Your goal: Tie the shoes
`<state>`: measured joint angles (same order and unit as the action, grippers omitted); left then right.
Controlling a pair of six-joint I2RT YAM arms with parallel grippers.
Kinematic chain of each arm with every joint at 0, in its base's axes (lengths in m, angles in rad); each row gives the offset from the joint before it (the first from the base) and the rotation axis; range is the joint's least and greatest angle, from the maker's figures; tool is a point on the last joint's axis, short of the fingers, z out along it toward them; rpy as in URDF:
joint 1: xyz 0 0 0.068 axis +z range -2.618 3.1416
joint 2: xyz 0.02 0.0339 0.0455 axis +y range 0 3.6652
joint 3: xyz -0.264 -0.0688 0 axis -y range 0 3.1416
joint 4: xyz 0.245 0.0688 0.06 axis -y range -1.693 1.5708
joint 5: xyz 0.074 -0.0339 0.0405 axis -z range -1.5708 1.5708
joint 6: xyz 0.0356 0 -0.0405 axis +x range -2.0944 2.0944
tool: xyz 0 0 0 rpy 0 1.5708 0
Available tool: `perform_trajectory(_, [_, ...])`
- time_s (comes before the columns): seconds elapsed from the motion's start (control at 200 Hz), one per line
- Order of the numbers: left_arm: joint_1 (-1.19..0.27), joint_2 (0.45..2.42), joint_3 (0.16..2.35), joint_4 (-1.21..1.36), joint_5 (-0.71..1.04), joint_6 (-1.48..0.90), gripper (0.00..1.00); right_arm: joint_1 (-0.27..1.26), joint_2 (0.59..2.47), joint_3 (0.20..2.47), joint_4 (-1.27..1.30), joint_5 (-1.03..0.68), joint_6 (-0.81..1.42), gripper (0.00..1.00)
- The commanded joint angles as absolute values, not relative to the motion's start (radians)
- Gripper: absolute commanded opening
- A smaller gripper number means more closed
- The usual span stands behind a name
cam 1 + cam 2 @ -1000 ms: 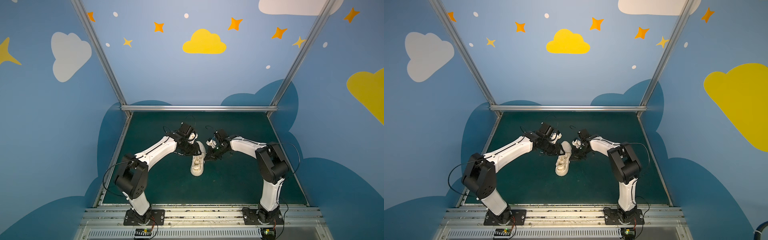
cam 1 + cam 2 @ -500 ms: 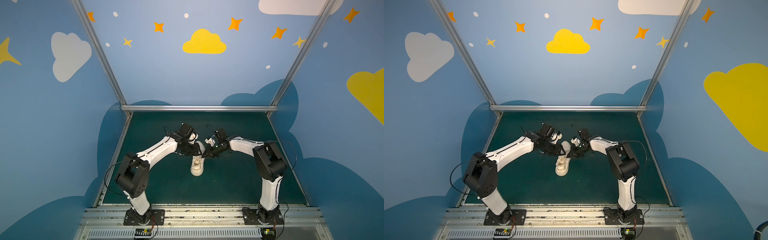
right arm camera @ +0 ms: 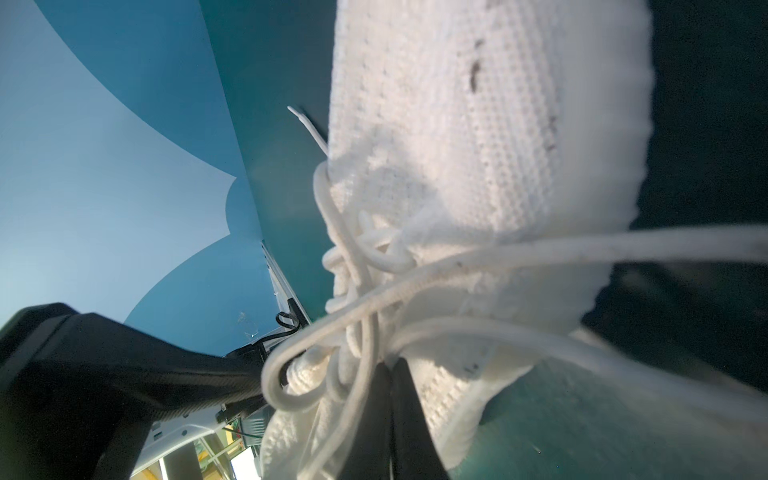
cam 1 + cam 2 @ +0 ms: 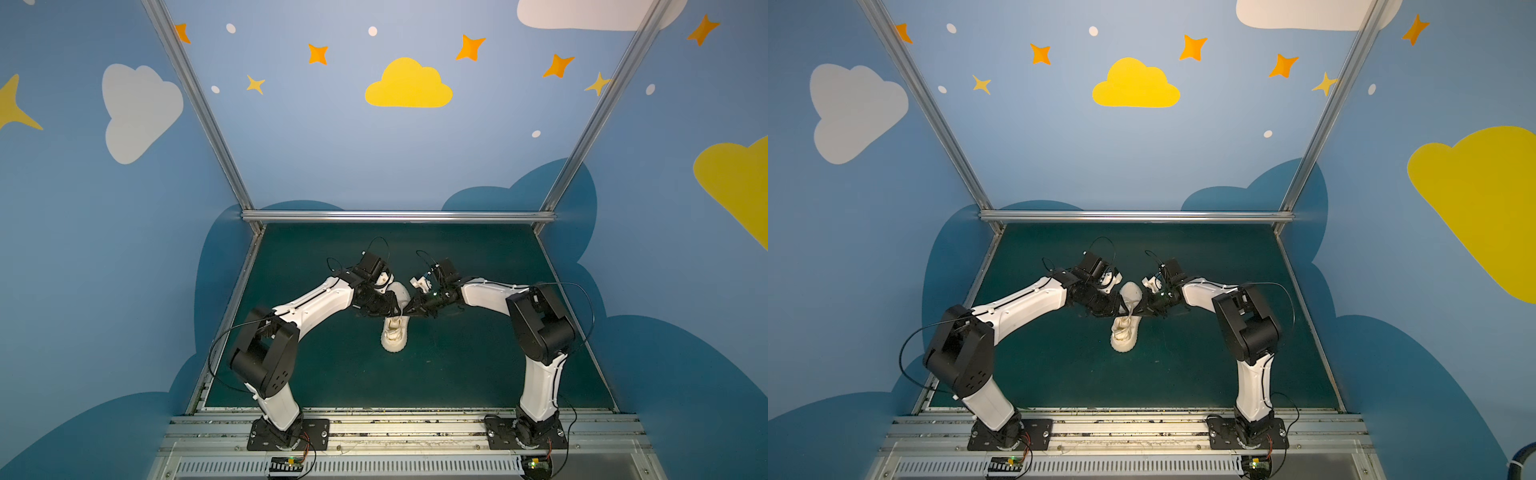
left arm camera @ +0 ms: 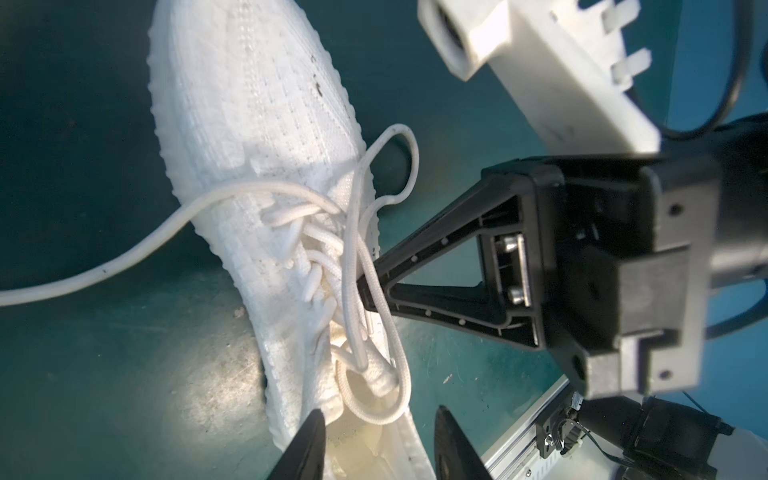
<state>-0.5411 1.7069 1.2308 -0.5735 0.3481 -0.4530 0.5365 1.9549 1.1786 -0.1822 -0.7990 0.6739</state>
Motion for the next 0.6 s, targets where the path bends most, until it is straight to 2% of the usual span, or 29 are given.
perform_trajectory(0.0, [-0.534, 1.672, 1.215, -0.563, 0.36, -0.457, 0.43, 0.533, 1.916, 1.164, -0.099, -0.827, 0.693, 0.0])
perform_trajectory(0.335, [-0.53, 1.656, 1.205, -0.583, 0.331, -0.454, 0.43, 0.532, 1.968, 1.147, 0.101, -0.93, 0.792, 0.0])
perform_trajectory(0.596, [-0.515, 1.651, 1.179, -0.536, 0.366, -0.471, 0.36, 0.534, 1.947, 1.106, 0.143, -0.954, 0.82, 0.0])
